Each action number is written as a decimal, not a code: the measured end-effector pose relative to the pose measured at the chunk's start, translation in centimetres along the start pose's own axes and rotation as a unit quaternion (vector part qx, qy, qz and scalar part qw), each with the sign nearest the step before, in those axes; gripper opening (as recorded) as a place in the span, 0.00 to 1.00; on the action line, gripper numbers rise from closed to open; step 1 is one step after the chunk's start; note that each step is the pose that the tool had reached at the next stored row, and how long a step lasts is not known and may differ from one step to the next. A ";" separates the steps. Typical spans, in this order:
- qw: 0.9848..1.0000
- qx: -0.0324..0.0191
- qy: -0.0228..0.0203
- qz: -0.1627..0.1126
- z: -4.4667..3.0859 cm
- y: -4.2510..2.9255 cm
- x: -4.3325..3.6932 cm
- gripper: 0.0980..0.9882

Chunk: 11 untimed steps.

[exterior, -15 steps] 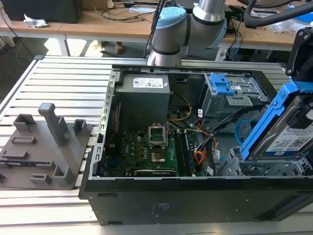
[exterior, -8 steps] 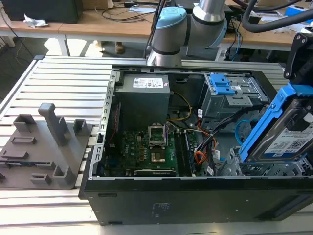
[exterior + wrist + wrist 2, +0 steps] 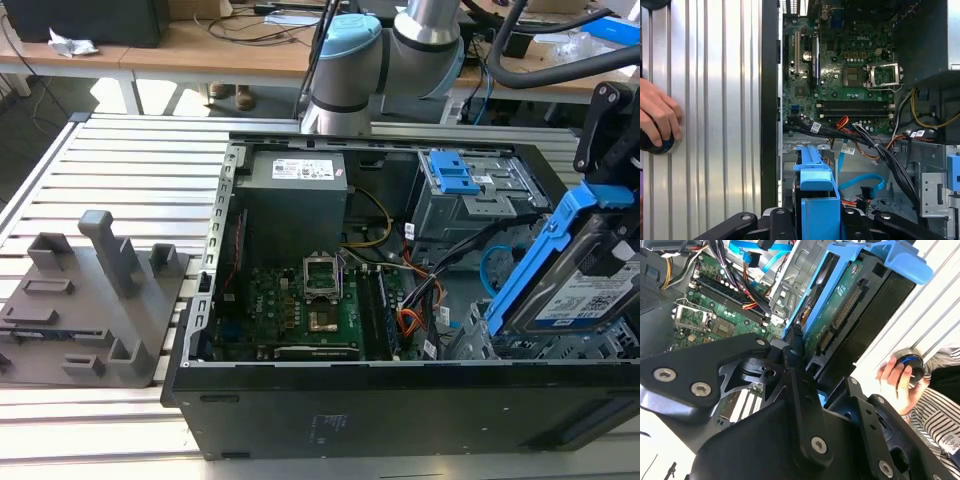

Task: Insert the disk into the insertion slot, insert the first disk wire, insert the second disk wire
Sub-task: 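Insert the disk into the insertion slot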

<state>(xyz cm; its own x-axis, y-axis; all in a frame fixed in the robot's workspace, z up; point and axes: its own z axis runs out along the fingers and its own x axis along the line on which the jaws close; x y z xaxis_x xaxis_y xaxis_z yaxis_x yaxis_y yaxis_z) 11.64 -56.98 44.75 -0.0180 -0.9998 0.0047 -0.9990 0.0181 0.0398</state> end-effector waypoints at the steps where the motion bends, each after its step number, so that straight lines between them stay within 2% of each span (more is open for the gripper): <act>1: 1.000 0.000 0.000 0.000 -0.02 -0.09 -0.06 0.30; 7: 1.000 0.000 0.000 0.000 -0.04 -0.66 -0.23 0.30; 11: 1.000 0.000 0.000 0.000 0.27 -0.69 -0.24 0.30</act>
<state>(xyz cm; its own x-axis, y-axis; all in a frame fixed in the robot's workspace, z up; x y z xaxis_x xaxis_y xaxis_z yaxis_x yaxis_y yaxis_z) 12.32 -56.76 44.46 -0.0181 -0.9998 0.0051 -0.9990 0.0183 0.0399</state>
